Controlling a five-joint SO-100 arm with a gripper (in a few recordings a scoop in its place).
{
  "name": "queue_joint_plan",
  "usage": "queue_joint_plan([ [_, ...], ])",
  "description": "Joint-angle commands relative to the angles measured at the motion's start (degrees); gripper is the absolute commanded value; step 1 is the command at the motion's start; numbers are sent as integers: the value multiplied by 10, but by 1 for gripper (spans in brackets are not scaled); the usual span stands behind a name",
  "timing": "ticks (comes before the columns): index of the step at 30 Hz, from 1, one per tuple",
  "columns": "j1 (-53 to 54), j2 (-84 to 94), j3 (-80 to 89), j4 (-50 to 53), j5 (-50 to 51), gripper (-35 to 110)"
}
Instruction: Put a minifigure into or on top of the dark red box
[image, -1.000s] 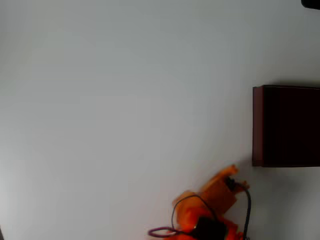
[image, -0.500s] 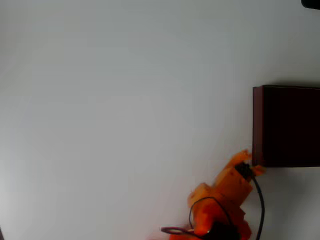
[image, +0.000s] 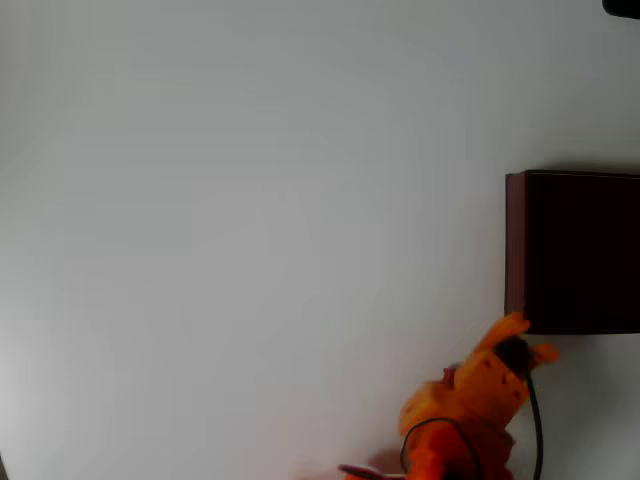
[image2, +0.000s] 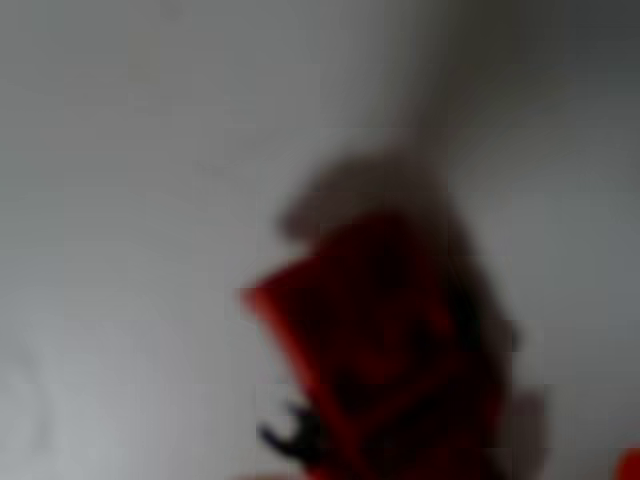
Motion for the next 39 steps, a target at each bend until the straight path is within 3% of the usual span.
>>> queue_joint_plan([
  [1,-32,-1,1,25,40,17],
  [9,-97,-1,22,12,83,17],
  [26,0,10,25,-11,-14,18],
  [39,-33,0,54,-27,19,18],
])
